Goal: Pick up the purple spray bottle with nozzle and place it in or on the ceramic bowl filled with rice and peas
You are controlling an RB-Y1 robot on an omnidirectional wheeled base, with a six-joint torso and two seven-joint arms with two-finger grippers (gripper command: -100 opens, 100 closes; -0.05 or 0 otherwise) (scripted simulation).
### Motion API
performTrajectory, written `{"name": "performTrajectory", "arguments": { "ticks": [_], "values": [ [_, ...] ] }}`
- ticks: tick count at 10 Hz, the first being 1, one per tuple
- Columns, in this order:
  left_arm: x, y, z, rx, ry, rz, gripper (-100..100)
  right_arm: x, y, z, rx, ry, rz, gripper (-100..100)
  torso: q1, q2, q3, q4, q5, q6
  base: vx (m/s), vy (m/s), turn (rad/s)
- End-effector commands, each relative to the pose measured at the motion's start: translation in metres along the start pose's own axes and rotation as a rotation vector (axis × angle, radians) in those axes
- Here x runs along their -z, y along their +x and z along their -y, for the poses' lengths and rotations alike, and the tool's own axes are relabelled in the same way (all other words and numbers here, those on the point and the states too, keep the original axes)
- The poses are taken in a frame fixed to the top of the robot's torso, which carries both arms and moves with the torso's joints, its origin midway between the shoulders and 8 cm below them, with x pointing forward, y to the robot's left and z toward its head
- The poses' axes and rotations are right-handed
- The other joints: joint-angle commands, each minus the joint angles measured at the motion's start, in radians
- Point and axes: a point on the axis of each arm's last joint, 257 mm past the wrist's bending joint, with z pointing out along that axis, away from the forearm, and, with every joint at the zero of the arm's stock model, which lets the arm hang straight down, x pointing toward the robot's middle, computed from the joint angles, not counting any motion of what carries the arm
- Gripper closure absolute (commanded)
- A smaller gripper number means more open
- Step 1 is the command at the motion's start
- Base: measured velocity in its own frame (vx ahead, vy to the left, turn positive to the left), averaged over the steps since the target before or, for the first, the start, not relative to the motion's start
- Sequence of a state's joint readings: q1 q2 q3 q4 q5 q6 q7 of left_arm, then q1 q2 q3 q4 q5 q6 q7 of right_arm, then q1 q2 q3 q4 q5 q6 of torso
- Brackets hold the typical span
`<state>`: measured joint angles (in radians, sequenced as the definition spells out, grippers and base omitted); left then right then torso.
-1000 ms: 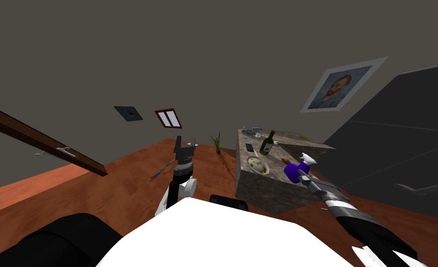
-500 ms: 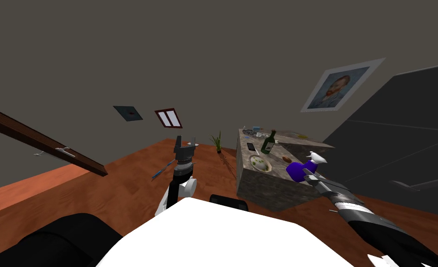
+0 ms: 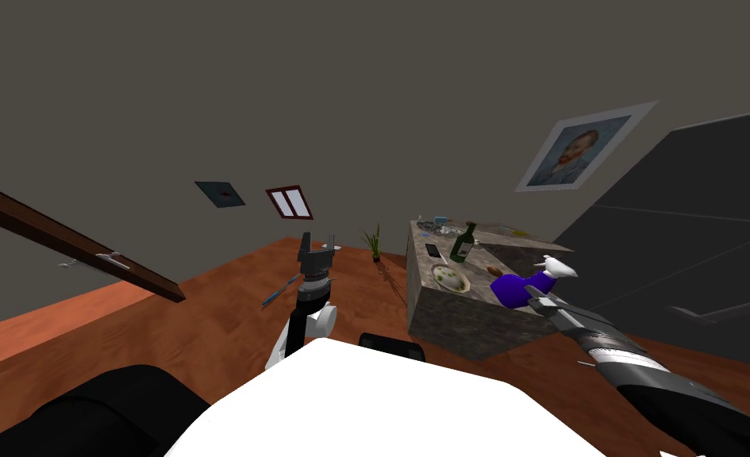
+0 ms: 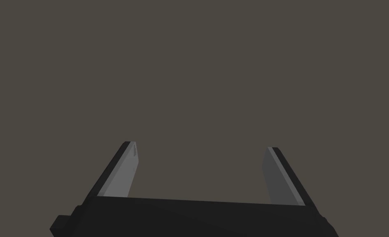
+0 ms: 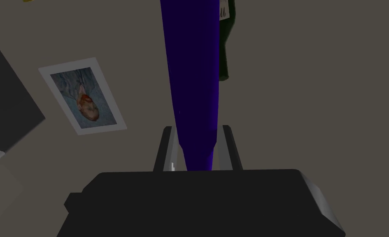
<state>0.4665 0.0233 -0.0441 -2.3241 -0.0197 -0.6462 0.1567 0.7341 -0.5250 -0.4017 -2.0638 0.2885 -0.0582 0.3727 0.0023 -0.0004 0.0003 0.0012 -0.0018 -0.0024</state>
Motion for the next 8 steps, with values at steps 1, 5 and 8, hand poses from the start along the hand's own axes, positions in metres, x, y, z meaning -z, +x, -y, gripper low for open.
{"name": "performTrajectory", "arguments": {
  "ticks": [1,5,8],
  "values": [
    [0.000,0.000,0.000,0.000,0.000,0.000,0,0.003,-0.008,-0.004,-0.010,-0.004,0.000,100,0.000,0.000,0.000,0.000,0.000,0.000,0.005,0.063,-0.005],
    [0.000,0.000,0.000,0.000,0.000,0.000,0,0.011,-0.022,-0.015,0.000,-0.011,-0.016,100,-0.001,-0.003,-0.002,-0.001,0.001,-0.001,0.031,0.056,-0.004],
    [0.000,0.000,0.000,0.000,0.000,0.000,0,0.017,-0.029,-0.024,0.033,-0.018,-0.038,100,0.000,-0.005,-0.003,-0.001,0.001,-0.001,0.063,0.050,-0.006]
  ]
}}
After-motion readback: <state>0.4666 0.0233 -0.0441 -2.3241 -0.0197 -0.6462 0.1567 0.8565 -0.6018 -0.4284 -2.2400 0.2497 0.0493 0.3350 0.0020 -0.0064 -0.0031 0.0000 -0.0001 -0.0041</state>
